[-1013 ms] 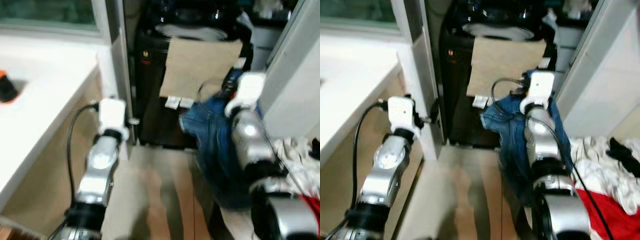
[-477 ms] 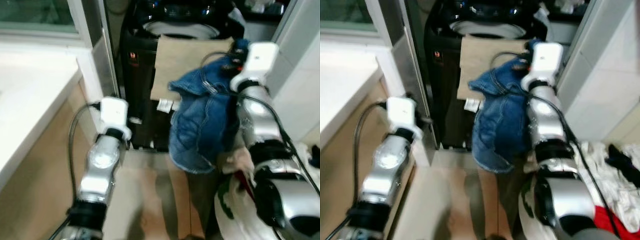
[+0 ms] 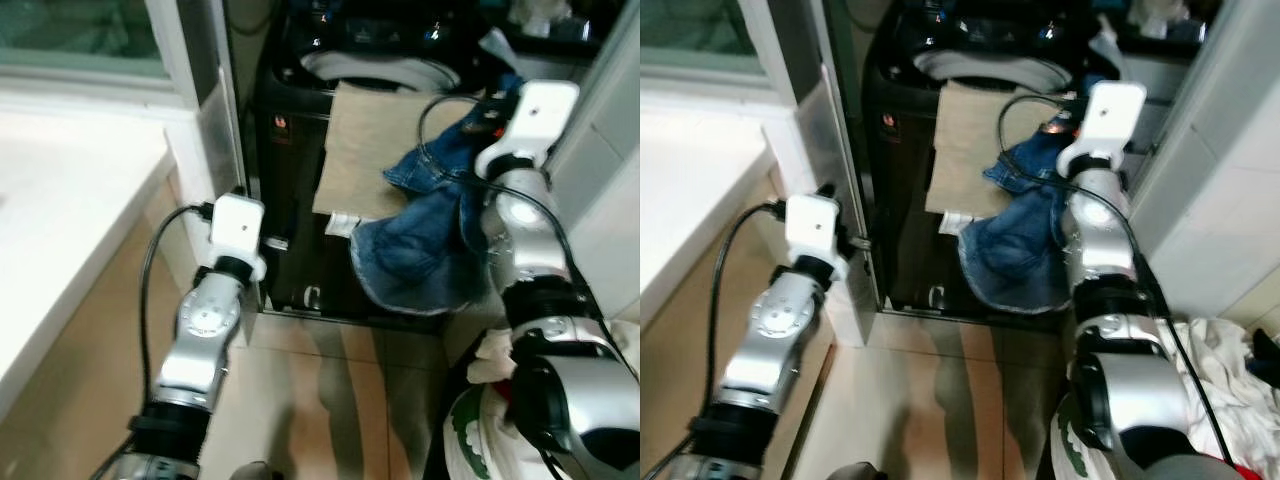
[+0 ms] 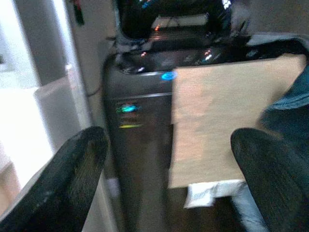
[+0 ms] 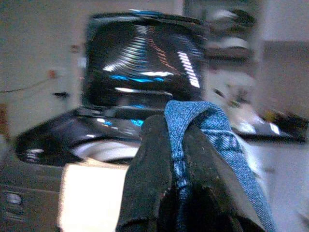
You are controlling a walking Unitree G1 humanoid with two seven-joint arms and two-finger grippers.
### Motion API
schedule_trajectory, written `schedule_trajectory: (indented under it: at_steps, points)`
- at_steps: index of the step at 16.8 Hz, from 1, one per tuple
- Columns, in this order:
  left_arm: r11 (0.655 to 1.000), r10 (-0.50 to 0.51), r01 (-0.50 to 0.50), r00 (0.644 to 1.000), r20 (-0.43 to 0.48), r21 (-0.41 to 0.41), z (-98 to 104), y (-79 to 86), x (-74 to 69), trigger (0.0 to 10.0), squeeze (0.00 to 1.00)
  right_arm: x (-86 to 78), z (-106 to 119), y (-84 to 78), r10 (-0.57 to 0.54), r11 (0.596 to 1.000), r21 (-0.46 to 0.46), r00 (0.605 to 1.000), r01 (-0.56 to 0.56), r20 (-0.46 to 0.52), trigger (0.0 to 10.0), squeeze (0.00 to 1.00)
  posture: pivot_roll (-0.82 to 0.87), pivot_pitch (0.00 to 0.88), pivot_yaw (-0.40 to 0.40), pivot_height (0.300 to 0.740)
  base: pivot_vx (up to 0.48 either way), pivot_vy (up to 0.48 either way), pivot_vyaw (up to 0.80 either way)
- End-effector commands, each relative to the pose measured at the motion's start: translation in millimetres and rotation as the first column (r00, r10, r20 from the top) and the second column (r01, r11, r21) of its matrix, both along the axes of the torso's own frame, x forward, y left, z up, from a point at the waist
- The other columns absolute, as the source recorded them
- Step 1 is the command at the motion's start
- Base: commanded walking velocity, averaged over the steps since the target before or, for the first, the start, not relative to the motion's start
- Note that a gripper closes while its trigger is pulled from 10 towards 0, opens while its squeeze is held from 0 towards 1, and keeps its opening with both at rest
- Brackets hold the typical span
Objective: Clothes washing
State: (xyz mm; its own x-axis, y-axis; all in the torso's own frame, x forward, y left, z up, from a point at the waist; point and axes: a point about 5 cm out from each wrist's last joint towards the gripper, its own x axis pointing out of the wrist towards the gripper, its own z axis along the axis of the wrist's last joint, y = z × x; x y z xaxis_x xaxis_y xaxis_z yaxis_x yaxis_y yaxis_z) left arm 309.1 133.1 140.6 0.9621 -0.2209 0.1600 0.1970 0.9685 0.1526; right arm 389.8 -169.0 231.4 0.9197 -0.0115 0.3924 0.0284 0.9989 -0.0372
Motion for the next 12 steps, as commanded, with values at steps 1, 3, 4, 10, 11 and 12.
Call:
schedule_trajectory:
  at_steps: [1, 3, 4, 10, 11, 12]
  points:
    - [0.999, -0.042, 0.042, 0.998, 0.037, 0.01, 8.0, -10.9, 1.1, 10.0, 0.0, -1.3, 23.0, -9.8, -0.024, 0.999, -0.021, 0.995, 0.027, 0.096, 0.0, 0.0, 0.03, 0.0, -0.039, 0.74, 0.48, 0.0, 0.0]
    - [0.999, -0.053, 0.052, 0.997, 0.063, 0.015, 16.2, -13.0, 3.2, 10.0, 0.0, 0.4, 43.6, -12.9, -0.027, 0.999, -0.037, 0.987, 0.034, 0.155, 0.0, 0.0, 0.02, 0.0, -0.036, 0.74, 0.48, 0.0, 0.0]
    - [0.998, -0.057, 0.055, 0.996, 0.074, 0.018, 19.6, -13.7, 4.4, 10.0, 0.0, 1.1, 50.7, -14.1, -0.029, 0.999, -0.038, 0.984, 0.036, 0.174, 0.0, 0.0, 0.03, 0.0, -0.036, 0.74, 0.48, 0.0, 0.0]
    - [0.996, -0.091, 0.086, 0.985, 0.146, 0.038, 42.8, -16.6, 11.8, 10.0, 0.0, 2.6, 82.6, -16.6, -0.024, 0.999, -0.031, 0.968, 0.033, 0.251, 0.0, 0.0, 0.03, 0.0, -0.036, 0.74, 0.48, 0.0, 0.0]
    - [0.995, -0.1, 0.095, 0.981, 0.165, 0.04, 49.1, -17.3, 12.7, 10.0, 0.0, 1.6, 90.7, -16.6, -0.02, 0.999, -0.035, 0.961, 0.031, 0.276, 0.0, 0.0, 0.03, 0.0, -0.036, 0.74, 0.48, 0.0, 0.0]
    - [0.994, -0.103, 0.097, 0.98, 0.169, 0.04, 50.5, -17.5, 12.6, 10.0, 0.0, 1.3, 92.1, -16.5, -0.019, 0.999, -0.036, 0.96, 0.031, 0.281, 0.0, 0.0, 0.03, 0.0, -0.036, 0.74, 0.48, 0.0, 0.0]
